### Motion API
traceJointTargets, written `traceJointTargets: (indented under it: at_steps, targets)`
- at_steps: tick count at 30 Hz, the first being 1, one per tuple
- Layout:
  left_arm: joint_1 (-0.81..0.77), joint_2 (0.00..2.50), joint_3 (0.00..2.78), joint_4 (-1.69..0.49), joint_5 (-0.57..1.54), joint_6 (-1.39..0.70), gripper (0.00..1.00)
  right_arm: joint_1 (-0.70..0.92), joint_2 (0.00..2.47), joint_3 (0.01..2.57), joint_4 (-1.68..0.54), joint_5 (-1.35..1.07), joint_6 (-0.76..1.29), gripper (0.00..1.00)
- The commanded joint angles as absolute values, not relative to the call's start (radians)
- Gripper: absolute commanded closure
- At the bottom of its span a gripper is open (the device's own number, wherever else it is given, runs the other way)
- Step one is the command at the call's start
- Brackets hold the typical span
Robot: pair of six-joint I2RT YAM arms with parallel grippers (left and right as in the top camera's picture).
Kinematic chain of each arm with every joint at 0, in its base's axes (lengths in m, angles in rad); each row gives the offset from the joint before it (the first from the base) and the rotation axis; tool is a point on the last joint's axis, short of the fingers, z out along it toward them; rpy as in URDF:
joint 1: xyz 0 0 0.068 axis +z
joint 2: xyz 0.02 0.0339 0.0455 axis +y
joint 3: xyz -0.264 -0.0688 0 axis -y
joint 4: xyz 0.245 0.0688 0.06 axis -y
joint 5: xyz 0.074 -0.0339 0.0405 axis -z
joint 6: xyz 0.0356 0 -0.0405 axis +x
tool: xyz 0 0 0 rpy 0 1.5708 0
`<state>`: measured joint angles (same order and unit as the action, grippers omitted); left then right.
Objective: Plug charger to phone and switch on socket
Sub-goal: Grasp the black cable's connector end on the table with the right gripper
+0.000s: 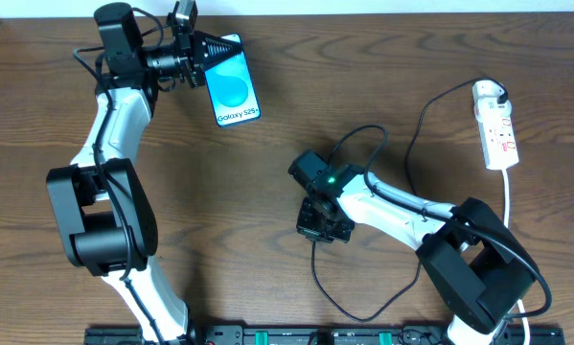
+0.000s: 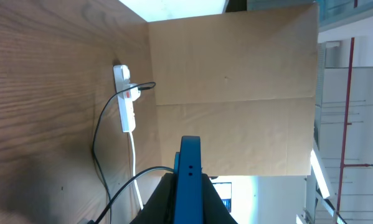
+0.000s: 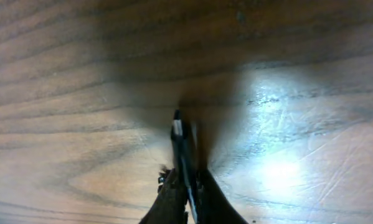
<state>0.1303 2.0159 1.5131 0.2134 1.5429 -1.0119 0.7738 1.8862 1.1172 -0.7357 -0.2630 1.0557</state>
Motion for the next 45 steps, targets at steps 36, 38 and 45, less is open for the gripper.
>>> traceJointTargets:
  at_steps: [36,38,45]
  targets:
    - [0.134,1.986,1.508,0.218,1.571,-0.995,0.93,0.767,1.917,1.102,-0.726,-0.208,1.05,0.89]
    - [0.134,1.986,1.508,0.218,1.571,-0.995,0.93,0.767,1.917,1.102,-0.726,-0.208,1.05,0.89]
    - [0.134,1.986,1.508,0.218,1.571,-0.995,0.93,0.764,1.917,1.102,-0.714,-0.148,1.051,0.77]
